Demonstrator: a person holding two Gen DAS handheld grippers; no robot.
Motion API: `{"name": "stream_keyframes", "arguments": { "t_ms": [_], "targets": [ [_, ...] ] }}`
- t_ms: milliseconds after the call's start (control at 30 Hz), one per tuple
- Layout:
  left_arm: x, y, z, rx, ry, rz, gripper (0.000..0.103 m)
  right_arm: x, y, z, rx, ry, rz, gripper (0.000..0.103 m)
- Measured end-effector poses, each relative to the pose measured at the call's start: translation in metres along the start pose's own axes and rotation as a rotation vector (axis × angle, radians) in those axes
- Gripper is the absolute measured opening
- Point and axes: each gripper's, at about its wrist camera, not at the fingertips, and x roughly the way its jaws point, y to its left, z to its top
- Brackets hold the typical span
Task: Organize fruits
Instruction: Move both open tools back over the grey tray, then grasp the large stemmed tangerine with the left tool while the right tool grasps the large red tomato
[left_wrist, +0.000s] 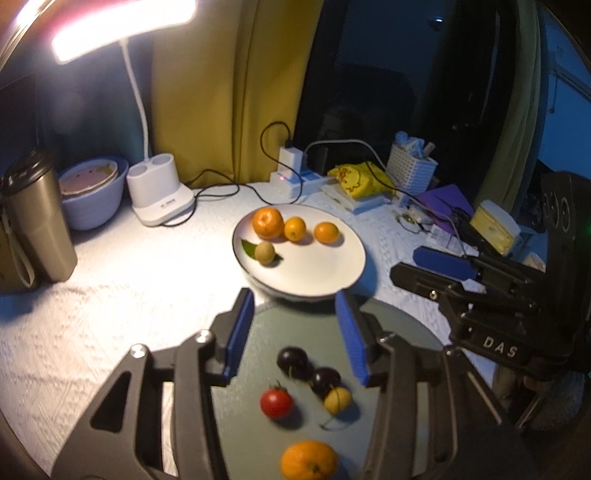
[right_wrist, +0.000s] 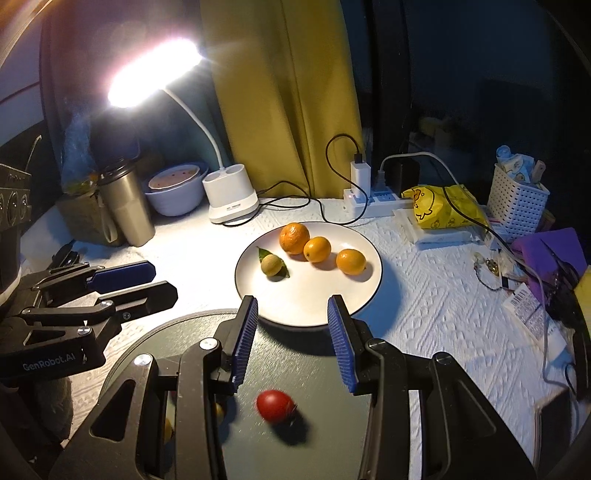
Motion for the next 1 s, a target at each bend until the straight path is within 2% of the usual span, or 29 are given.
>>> {"name": "stream_keyframes", "arguments": {
  "t_ms": [67,133,1000],
  "targets": [
    [-0.006,0.0,-0.006,-0.01,-0.004,-0.021,0.064,-0.005,0.003,-0.004,-0.001,-0.001,-0.001,0.042],
    [-0.01,-0.001,-0.012,-0.021,-0.008,-0.033,0.067,-0.009,0.005,-0.008,-0.002,-0.001,-0.002,0.042],
    [-0.014,-0.005,-0.098,-0.075,0.079,0.002,0.068,-0.017,0.015,-0.075,0.018,0.077,0.0,0.048]
  ]
}}
